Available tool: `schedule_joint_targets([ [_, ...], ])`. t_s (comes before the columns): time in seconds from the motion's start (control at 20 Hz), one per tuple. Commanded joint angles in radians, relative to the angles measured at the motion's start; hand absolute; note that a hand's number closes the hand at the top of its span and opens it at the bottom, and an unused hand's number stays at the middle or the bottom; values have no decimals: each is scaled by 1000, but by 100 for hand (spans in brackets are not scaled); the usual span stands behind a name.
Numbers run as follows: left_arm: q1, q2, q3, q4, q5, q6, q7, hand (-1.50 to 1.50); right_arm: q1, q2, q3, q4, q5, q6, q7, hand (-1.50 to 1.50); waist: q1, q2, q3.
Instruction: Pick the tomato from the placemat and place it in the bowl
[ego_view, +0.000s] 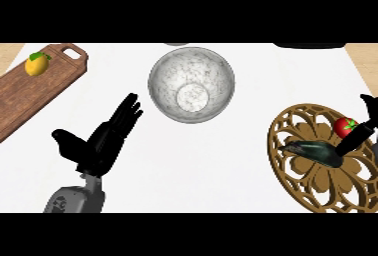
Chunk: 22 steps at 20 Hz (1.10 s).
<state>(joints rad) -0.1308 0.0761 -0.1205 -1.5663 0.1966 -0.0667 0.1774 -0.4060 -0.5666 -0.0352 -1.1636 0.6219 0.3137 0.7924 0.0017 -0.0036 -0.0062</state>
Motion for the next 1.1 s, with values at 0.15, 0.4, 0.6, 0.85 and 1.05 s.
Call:
schedule_joint_targets([
  [0.15, 8, -2, 26, 86, -7, -54, -86, 0, -4, 61, -17, 73, 63, -71, -54, -150, 1, 5, 6],
  [0.4, 8, -28, 4, -6, -27, 1, 2, 0, 45, 58, -27, 82, 85, -127, -180, 150, 3, 4, 6],
  [0.6, 83, -14, -14, -58, -10, -48, -4, 0, 18, 58, -6, 153, 134, -151, -238, 150, 8, 4, 6],
  [0.85, 9, -18, 31, 46, -10, -64, -49, 0, 14, 75, -16, 140, 139, -145, -273, 150, 0, 4, 6],
  [1.05, 62, -27, -7, -54, -41, -33, 1, 0, -13, 87, -4, 243, 203, -227, -318, 150, 4, 4, 6],
])
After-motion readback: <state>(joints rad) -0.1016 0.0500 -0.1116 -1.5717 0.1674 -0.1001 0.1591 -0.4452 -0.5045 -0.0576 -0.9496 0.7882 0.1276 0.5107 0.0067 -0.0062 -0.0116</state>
